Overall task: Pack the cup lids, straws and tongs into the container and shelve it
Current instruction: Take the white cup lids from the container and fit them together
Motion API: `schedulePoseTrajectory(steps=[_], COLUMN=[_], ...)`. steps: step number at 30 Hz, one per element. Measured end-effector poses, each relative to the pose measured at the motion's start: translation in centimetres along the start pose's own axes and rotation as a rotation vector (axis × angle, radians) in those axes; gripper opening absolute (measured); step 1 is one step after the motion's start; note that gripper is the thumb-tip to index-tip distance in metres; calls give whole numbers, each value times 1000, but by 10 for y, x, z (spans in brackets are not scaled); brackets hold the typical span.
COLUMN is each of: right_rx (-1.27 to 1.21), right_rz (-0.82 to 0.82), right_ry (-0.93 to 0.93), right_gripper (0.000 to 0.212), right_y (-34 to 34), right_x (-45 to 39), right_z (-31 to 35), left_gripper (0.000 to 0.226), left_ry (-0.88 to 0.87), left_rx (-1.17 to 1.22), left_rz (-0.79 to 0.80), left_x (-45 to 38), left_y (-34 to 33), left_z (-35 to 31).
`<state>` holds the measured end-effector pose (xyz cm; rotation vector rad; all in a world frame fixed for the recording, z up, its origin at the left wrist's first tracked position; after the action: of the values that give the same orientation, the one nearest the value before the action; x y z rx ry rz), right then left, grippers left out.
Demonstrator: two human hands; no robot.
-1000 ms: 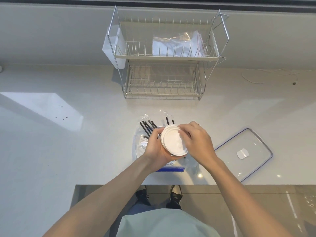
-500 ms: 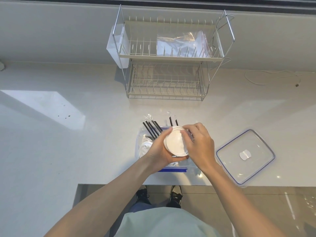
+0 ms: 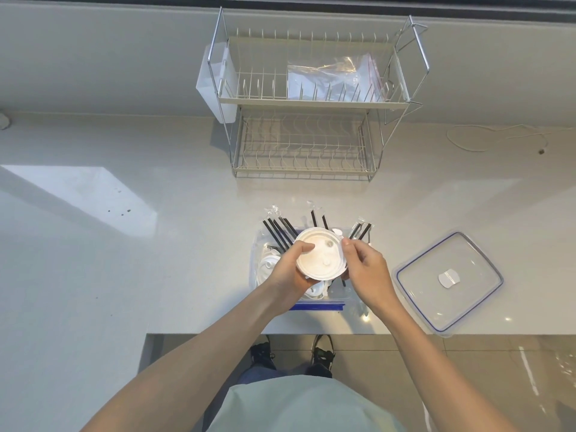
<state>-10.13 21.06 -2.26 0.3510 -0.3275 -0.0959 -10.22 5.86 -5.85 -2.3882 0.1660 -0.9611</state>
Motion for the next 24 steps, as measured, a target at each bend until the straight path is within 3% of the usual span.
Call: schedulePoseTrajectory(steps=[10,16,24], right_rx=[241,234,284], right_rz=[-154,-29,-76], right_ry=[91,21,8], right_gripper=[20,29,29], right_y=[0,-15,-17], right_x=[9,13,13], right_z=[4,-7,-7], left_gripper=[29,32,48], left_ry=[-277,-313,-250], left_rx=[-453,-424,-431], left_rz=[-8,-43,0], left_x=[8,11,12], left_y=[5,7,6], left_z=[-10,-16,-16])
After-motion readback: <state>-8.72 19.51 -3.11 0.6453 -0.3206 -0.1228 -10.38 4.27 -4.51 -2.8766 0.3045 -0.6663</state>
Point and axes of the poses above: each hand's wrist, its own x-axis away from the middle knuckle, its own y-axis out of the back of the hand, z = x × y, the point moved 6 cm from there along -x, towards the middle knuckle, and after that the axes turned 3 degrees about -y, right-handed, at the moved point
